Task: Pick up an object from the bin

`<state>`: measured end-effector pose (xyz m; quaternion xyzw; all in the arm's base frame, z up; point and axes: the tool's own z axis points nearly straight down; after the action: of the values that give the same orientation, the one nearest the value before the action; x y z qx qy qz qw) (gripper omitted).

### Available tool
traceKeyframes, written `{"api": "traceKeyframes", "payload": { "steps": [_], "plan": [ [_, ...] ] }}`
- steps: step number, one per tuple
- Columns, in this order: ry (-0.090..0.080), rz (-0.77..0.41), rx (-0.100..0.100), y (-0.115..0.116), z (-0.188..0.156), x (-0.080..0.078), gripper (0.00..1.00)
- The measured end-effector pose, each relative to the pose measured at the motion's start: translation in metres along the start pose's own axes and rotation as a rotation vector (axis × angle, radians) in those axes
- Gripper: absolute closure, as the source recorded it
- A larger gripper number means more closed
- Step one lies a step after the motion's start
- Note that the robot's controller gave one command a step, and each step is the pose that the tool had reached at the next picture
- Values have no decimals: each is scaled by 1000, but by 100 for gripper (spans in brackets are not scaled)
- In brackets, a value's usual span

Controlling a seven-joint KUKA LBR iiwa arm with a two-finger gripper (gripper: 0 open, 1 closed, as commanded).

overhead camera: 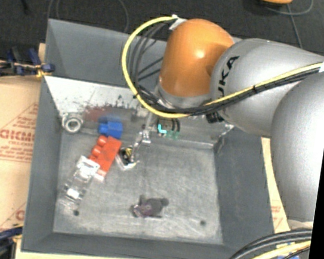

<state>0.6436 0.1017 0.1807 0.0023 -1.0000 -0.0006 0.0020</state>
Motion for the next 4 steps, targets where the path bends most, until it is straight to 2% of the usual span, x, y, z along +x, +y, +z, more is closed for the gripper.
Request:
{"api": "traceKeyframes", "payload": {
  "steps": [1,2,3,4],
  "plan": [
    [-8,64,0,8,105,10,0],
    [-13,120,-1,46,103,38,0],
    [-14,123,-2,45,102,37,100],
    [-10,135,-2,101,104,57,100]
  ]
}}
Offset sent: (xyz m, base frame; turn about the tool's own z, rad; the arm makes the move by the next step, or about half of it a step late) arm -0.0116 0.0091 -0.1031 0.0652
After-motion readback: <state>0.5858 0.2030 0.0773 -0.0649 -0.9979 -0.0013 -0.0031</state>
